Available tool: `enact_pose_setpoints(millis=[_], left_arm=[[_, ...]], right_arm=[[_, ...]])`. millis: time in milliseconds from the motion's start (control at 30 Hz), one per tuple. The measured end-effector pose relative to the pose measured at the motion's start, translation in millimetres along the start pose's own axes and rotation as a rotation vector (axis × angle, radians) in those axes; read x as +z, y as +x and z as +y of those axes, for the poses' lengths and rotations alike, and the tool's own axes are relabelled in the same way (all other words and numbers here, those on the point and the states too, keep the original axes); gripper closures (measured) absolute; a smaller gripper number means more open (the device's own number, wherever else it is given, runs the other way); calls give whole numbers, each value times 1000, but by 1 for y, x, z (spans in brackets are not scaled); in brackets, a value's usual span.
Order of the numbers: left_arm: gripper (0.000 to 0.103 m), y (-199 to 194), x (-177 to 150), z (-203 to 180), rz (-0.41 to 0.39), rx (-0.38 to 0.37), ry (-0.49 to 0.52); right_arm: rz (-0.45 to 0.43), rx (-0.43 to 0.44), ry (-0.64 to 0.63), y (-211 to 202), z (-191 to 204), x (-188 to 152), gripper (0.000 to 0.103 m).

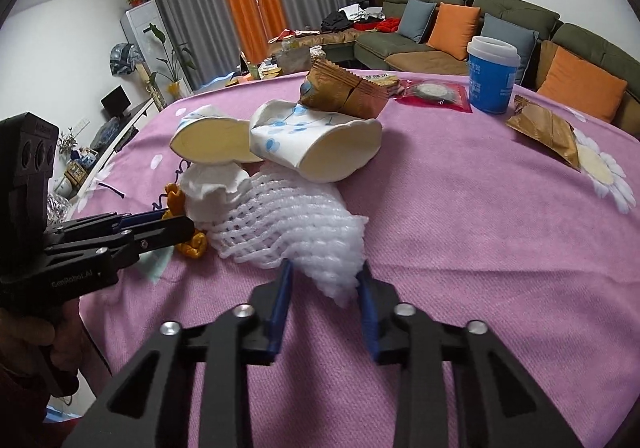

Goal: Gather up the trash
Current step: 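Grasp the white foam net with the right tool while the left tool grasps an orange peel, then carry the foam net and orange peel over the teal bin with both tools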

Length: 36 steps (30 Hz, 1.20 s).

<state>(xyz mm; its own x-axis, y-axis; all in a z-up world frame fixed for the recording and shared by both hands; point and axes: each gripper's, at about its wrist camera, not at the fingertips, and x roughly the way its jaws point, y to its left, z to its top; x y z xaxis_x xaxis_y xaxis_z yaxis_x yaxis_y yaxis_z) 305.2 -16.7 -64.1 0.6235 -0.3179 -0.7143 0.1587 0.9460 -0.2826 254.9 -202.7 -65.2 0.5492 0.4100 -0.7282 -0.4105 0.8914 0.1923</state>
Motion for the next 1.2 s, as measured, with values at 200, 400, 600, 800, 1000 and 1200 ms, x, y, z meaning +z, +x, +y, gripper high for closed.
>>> enact_pose_setpoints(millis=[200, 400, 600, 800, 1000, 1200], left_arm=[[92, -11, -6, 6, -18, -14, -24], [92, -44, -17, 13, -62, -26, -46], [92, -92, -26, 18, -142, 2, -41], [92, -149, -38, 21, -245, 57, -31], [92, -202, -50, 33, -330, 116, -49], [92, -256, -62, 52, -413, 186, -80]], right_arm=[[-5, 21, -3, -11, 3, -9, 89], [-49, 36, -3, -42, 11, -17, 91], [-119, 49, -18, -79, 27, -23, 97], [-176, 81, -56, -98, 52, -19, 97], [-218, 143, -116, -107, 90, -11, 97], [-235, 203, -177, -108, 128, 1, 97]])
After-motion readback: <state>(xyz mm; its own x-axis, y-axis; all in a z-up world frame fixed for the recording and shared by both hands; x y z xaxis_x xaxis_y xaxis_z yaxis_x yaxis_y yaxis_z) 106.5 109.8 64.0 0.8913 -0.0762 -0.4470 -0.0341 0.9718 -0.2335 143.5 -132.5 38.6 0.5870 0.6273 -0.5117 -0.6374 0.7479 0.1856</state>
